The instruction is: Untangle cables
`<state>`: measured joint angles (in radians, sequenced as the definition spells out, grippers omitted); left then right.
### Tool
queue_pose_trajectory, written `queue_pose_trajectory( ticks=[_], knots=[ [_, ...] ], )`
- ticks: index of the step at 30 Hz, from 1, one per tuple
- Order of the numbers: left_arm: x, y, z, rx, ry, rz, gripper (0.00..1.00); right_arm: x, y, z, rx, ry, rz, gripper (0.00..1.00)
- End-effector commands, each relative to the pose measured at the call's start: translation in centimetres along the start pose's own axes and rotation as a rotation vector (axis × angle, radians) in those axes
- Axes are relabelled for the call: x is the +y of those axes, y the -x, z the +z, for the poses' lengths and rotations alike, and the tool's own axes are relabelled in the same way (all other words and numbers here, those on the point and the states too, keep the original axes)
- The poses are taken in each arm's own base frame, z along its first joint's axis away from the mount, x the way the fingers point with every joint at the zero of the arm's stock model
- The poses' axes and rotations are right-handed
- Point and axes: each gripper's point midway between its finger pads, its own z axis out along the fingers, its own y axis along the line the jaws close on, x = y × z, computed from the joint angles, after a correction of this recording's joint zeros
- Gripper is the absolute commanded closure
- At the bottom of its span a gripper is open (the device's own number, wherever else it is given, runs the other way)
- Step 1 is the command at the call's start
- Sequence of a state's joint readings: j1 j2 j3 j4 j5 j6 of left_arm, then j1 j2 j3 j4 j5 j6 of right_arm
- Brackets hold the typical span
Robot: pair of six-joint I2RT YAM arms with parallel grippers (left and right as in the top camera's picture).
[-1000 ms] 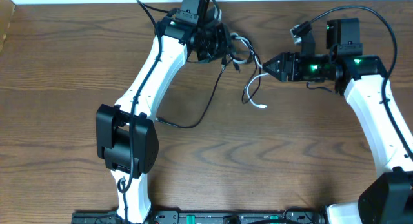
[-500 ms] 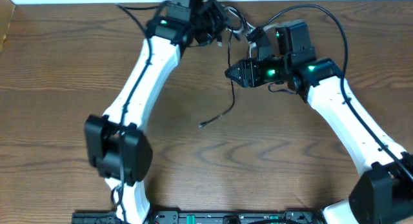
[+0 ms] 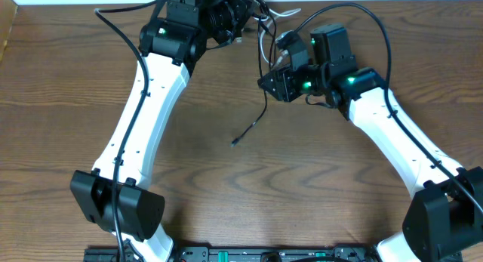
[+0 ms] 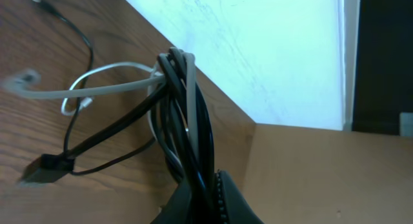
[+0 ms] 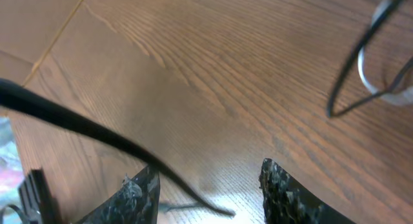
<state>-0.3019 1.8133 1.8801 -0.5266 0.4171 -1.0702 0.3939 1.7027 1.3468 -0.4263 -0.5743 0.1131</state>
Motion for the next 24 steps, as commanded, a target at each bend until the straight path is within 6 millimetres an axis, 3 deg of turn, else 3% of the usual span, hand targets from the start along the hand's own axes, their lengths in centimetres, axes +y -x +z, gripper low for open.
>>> queue_pose_trajectory(
  ticks=[1, 6, 10, 12, 16, 24],
  knots=[
    [-1.0, 0.6, -0.7, 0.009, -0.037, -0.069, 0.93, 0.6, -0.2, 0.6, 0.006, 0.011, -0.123, 0.54],
    [-1.0, 0.7, -1.3, 0.068, -0.067, -0.13, 0.93, 0.9, 0.3, 1.2, -0.015, 0.02, -0.166, 0.63],
    [-0.7, 1.4, -1.7, 0.078, -0.073, -0.148, 0.93, 0.6, 0.7, 1.3, -0.033, 0.014, -0.156, 0.99],
    [-0.2, 1.9, -2.0, 0.074, -0.065, -0.123, 0.93, 0.3, 0.9, 0.9, -0.038, 0.008, -0.105, 0.99],
    [0.1, 2.5, -2.2, 0.053, -0.069, 0.162, 0.93, 0.3, 1.3, -0.8, -0.051, -0.005, -0.014, 0.99],
    [1.6, 1.1, -2.1, 0.103, -0.045, 0.69, 0.93, 2.3, 3.3, -6.7, -0.145, -0.021, 0.066, 0.99]
  ],
)
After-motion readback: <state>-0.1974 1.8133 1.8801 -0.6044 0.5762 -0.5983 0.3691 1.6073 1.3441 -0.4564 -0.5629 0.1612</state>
